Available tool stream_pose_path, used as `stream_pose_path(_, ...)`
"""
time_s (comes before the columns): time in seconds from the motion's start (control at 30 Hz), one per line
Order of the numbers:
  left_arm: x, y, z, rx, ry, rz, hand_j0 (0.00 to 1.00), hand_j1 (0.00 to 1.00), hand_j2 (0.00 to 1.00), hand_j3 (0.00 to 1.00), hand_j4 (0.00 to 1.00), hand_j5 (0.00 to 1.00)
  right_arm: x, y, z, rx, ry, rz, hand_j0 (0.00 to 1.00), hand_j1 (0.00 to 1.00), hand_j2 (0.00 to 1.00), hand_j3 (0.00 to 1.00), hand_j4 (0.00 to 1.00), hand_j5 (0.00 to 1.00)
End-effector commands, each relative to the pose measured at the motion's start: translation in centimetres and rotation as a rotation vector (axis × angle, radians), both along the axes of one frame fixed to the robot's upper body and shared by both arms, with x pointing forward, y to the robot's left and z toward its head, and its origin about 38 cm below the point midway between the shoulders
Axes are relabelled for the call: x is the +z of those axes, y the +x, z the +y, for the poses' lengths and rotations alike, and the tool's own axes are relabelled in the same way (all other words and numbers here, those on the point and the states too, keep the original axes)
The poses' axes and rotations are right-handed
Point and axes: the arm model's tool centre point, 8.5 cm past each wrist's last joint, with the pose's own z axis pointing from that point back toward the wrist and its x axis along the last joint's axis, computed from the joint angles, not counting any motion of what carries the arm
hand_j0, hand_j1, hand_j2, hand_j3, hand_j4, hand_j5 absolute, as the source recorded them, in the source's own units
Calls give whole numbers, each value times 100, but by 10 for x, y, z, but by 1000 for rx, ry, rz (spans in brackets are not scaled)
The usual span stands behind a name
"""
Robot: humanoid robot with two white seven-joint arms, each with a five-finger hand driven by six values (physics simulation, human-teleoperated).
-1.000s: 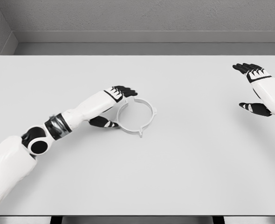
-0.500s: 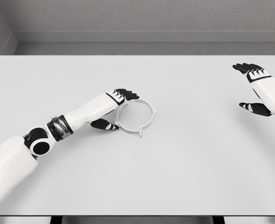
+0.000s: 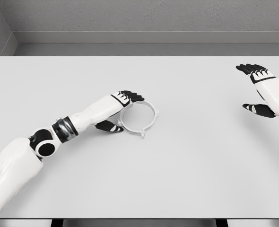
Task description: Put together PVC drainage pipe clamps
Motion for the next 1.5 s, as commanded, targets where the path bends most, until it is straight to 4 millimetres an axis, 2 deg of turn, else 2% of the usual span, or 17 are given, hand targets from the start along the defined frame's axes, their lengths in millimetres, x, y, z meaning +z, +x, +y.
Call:
stream_pose_path(0.0, 0, 0, -2, -1, -11, 3, 100, 100, 100, 100, 100, 100, 1, 0, 0, 0, 7, -2, 100, 100, 100, 100, 100, 100)
stream_pose_path(1.47, 1, 4, -22, -8, -54, 9, 100, 100, 100, 100, 100, 100, -2, -1, -1, -2, 7, 5, 100, 100, 100, 100, 100, 100)
